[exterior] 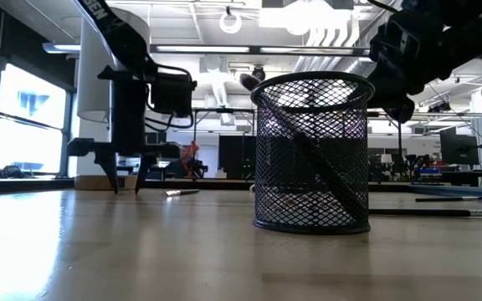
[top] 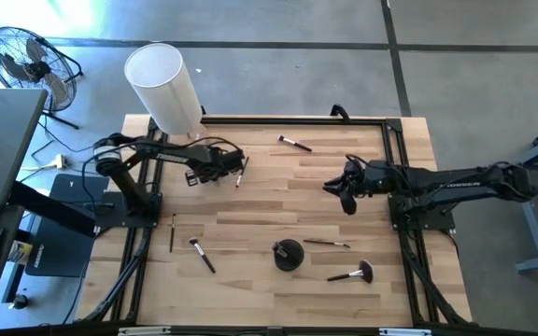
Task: Pick & Place Makeup Supplies
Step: Put the makeup brush into the black makeup holder
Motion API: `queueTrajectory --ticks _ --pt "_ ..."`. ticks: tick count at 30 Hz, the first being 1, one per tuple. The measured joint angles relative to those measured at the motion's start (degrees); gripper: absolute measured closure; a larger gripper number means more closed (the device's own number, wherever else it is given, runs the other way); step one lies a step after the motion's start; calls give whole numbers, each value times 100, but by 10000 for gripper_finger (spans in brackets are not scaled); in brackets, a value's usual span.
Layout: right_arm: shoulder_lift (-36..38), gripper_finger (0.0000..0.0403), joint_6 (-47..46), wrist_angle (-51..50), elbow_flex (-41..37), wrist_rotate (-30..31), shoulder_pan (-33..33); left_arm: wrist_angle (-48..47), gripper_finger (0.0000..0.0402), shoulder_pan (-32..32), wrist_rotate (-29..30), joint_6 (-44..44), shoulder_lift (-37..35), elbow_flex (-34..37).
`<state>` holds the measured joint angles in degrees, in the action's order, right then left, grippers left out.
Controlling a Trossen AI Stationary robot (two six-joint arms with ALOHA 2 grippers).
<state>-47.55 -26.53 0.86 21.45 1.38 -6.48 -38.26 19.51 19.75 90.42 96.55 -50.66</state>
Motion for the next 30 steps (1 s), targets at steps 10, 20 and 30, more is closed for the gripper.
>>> queueTrajectory --ticks 10,20,30 --pt "0 329 475 7 0 -349 -244 -335 349 -406 -311 -639 170 -10" --pt "-2 329 677 29 0 -352 -375 -819 396 -1367 -854 -1636 171 1" --pt "-2 329 734 34 0 -411 -374 -952 389 -1819 -963 -2052 42 -97"
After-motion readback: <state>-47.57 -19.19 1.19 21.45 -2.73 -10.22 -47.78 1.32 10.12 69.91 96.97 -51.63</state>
